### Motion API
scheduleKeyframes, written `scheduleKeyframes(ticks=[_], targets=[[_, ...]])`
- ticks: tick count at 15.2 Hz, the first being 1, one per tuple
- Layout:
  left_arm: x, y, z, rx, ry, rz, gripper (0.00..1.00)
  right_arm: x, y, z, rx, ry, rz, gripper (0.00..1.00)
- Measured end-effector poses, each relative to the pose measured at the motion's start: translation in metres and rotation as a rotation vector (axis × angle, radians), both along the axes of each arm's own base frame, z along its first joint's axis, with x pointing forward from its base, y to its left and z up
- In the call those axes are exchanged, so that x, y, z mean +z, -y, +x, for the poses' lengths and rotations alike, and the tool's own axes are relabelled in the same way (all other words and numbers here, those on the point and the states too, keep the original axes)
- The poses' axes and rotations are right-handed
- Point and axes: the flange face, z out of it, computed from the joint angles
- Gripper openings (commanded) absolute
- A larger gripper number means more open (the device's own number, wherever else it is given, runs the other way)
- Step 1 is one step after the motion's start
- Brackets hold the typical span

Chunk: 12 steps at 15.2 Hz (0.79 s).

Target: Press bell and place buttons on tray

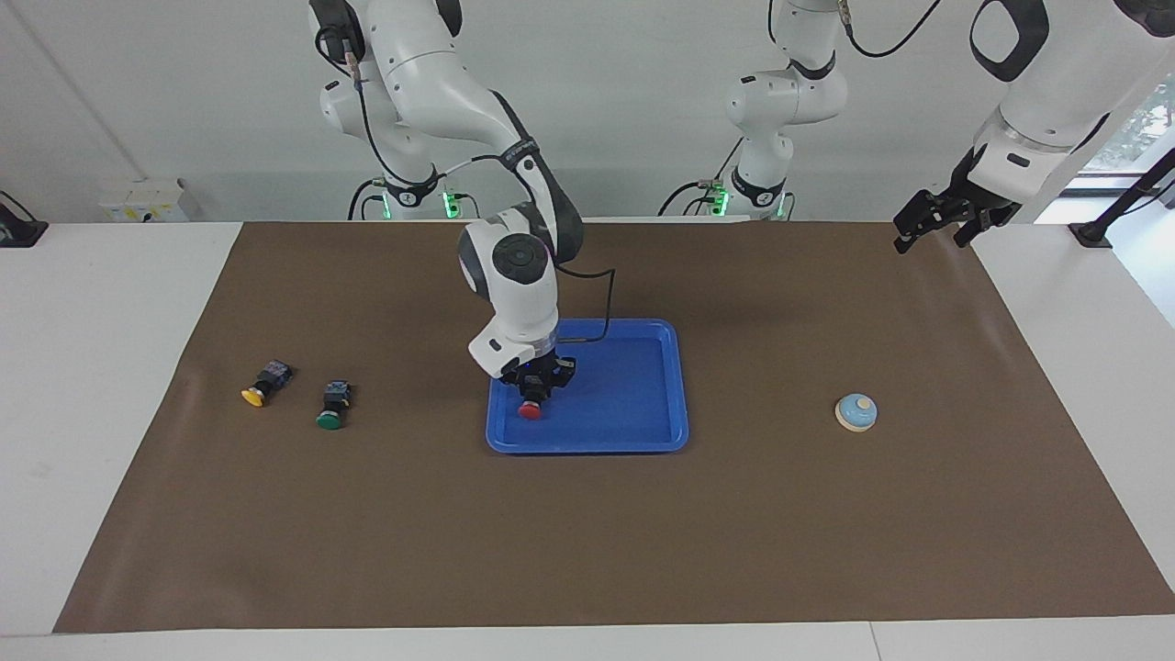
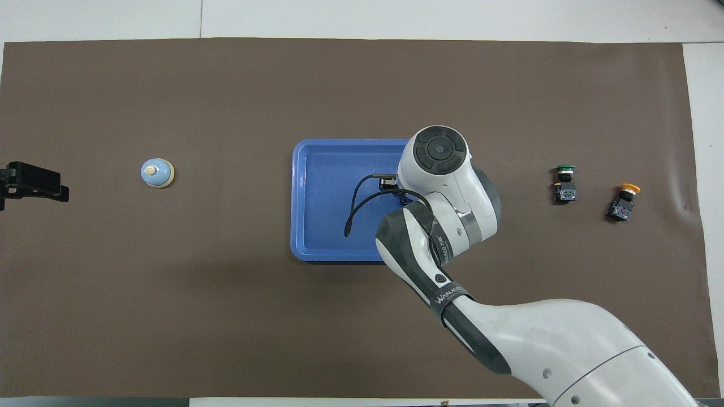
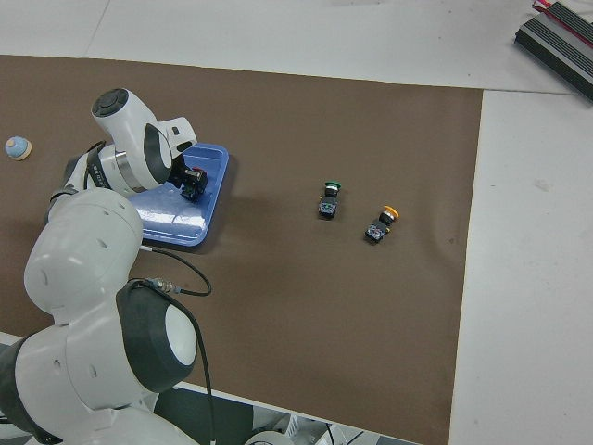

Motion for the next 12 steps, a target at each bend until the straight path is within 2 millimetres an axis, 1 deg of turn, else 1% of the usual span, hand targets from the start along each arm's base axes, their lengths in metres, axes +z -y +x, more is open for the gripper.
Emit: scheduleKeyframes(ticks=[2, 3, 4, 5, 7, 9, 10, 12], targets=[[0.0, 0.0, 0.0, 0.0, 0.0, 0.0, 1.0, 0.012, 0.004, 0.002, -0.034, -0.011, -0.008, 1.0], [0.0, 0.0, 0.0, 0.0, 0.0, 0.0, 1.0, 0.025, 0.011, 0.006, -0.05, -0.009, -0.01, 1.0], [0.0, 0.0, 0.0, 0.0, 0.0, 0.0, 1.0, 0.041, 0.023, 0.011, -0.07, -0.004, -0.009, 1.0], [0.0, 0.0, 0.0, 0.0, 0.0, 0.0, 1.0, 0.058, 0.04, 0.016, -0.092, -0.001, -0.009, 1.0], [0.0, 0.0, 0.0, 0.0, 0.0, 0.0, 1.0, 0.09, 0.083, 0.022, -0.096, -0.011, -0.012, 1.0], [0.0, 0.0, 0.0, 0.0, 0.0, 0.0, 1.0, 0.114, 0.136, 0.028, -0.071, -0.022, -0.01, 1.0], [0.0, 0.0, 0.0, 0.0, 0.0, 0.0, 1.0, 0.119, 0.164, 0.031, -0.059, -0.026, -0.009, 1.0], [0.0, 0.0, 0.0, 0.0, 0.0, 0.0, 1.0, 0.117, 0.222, 0.037, -0.029, -0.038, -0.005, 1.0]])
